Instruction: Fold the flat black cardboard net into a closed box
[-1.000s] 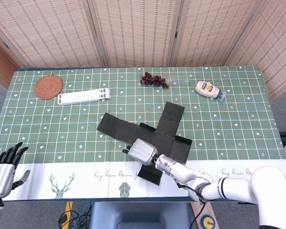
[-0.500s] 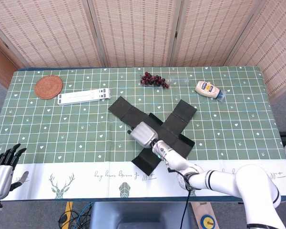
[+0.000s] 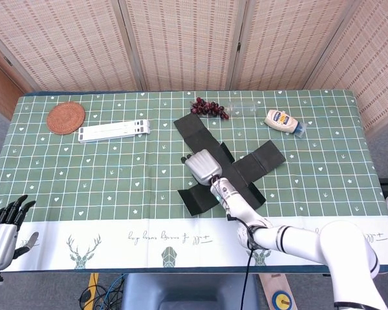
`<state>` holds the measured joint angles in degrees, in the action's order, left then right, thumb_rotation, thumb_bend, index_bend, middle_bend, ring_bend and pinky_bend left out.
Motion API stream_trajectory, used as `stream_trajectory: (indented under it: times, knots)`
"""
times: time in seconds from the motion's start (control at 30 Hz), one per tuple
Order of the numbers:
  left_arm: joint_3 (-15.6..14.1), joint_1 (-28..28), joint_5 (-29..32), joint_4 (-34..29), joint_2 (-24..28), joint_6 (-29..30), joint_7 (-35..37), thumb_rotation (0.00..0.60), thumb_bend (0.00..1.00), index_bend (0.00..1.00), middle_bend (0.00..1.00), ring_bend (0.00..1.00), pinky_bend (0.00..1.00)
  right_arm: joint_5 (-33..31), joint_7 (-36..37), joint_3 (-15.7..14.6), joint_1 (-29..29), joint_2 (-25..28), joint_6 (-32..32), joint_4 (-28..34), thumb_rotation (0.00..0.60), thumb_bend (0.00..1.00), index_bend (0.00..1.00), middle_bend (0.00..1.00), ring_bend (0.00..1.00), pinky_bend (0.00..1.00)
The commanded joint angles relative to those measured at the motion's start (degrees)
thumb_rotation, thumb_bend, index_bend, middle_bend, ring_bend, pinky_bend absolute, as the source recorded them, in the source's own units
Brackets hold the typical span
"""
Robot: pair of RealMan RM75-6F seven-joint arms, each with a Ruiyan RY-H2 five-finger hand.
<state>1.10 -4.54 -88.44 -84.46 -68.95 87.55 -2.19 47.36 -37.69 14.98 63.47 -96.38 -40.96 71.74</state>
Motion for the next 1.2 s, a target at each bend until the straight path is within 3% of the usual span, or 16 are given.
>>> stream_trajectory:
  times: [0.03,0.23,0.57,0.77,1.2]
  knots:
    - [0.07,-0.06,0.04,0.08,-0.11,-0.07,0.04,0.600,0.27,0.16,0.10,0.14,0.20,6.31,5.83,-0.75,-4.78,7.66,-4.28,10.04,0.600,0.48,0.26,0.34,0.85,1.00]
    - [0.18,-0.53,0.20,0.58,-0.57,-0.95,0.26,0.600,0.27,0.16,0.10,0.14,0.20,11.06,7.80,-4.72,-11.77,17.36,-11.20,19.88,0.600,0.48,0.26,0.35,0.85,1.00]
    - [0.66,-2.41,-0.08,1.85,-2.18,-3.04,0.60,0.600,0.27,0.16,0.10,0.14,0.20,6.81,7.67,-11.75,-20.29,27.38,-14.72,27.08,0.600,0.59,0.26,0.37,0.85,1.00]
    - [0.61,-3.10,-0.22,2.21,-2.81,-3.86,0.48,0.600,0.27,0.16,0.10,0.14,0.20,6.33,12.00,-13.62,-22.93,27.86,-12.64,25.18,0.600,0.68,0.26,0.37,0.85,1.00]
    - [0.19,-2.45,0.36,1.76,-2.31,-3.30,0.08,0.600,0.27,0.16,0.10,0.14,0.20,10.50,23.26,-13.79,-25.10,21.92,-6.60,18.77,0.600,0.70,0.26,0.38,0.85,1.00]
